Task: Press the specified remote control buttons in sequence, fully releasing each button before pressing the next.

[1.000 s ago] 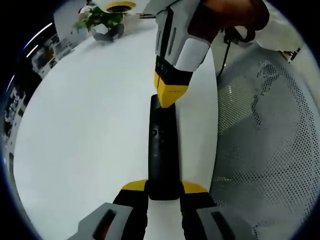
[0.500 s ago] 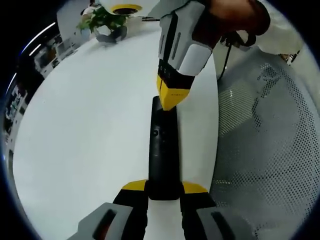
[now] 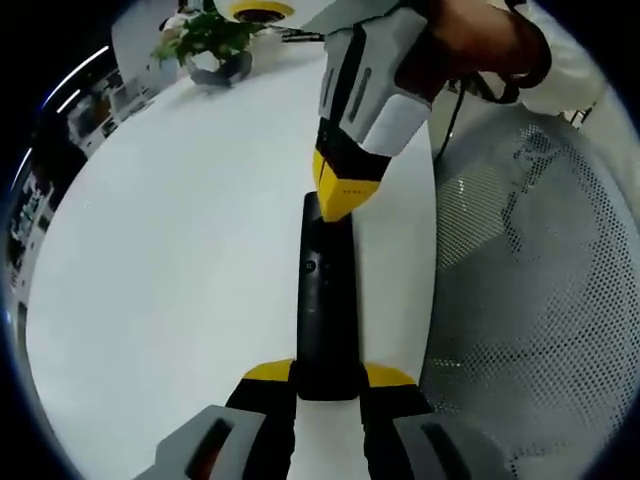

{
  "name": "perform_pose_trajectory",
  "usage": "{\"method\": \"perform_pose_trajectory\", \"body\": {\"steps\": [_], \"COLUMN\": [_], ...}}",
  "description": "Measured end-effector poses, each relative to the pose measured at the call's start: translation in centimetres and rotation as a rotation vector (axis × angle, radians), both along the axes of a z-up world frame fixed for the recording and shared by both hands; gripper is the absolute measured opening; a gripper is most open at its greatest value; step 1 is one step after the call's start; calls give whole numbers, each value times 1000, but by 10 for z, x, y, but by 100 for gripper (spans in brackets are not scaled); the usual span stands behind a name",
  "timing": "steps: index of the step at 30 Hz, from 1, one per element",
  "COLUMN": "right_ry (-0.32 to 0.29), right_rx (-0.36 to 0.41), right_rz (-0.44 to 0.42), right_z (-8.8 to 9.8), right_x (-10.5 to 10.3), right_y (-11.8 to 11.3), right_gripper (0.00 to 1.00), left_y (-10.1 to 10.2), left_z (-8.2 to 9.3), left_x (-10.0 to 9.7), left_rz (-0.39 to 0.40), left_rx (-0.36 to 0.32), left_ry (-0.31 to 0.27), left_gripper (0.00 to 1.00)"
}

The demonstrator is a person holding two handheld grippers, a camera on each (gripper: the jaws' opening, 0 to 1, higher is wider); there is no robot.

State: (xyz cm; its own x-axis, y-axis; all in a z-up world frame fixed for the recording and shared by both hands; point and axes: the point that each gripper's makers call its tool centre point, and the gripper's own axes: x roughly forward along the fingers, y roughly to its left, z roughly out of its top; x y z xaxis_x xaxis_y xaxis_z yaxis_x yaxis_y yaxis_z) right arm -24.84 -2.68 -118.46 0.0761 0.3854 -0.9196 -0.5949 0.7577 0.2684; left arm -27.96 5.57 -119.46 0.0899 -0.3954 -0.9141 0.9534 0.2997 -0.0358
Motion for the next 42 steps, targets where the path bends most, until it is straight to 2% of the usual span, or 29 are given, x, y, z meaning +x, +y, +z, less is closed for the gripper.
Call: {"method": "perform_pose_trajectory", "body": {"steps": [2, 8, 11, 19, 26, 29, 32, 42], "right_ry": [9, 2, 30, 26, 40, 39, 58, 65], "right_rx": [21, 48, 64, 47, 63, 41, 49, 49], "right_rz": [-23, -17, -52, -36, -49, -42, -64, -73], "right_z": [0, 0, 0, 0, 1, 1, 1, 0], "right_x": [0, 1, 1, 2, 0, 0, 2, 1], "right_y": [0, 3, 2, 6, 5, 1, -5, -7], "right_gripper": [0, 0, 0, 0, 0, 0, 0, 0], "left_y": [0, -1, 0, 0, 0, 0, 0, 0], "left_z": [0, 0, 0, 0, 0, 0, 0, 0], "left_x": [0, -1, -1, -1, 0, -1, -1, 0], "left_rz": [3, -1, -4, -8, -13, -12, -20, -12], "left_rx": [-3, 5, 7, 17, 29, 40, 43, 36], "left_ry": [-2, -9, -11, -7, -4, -2, -1, -2], "left_gripper": [23, 24, 24, 24, 24, 24, 24, 24]}}
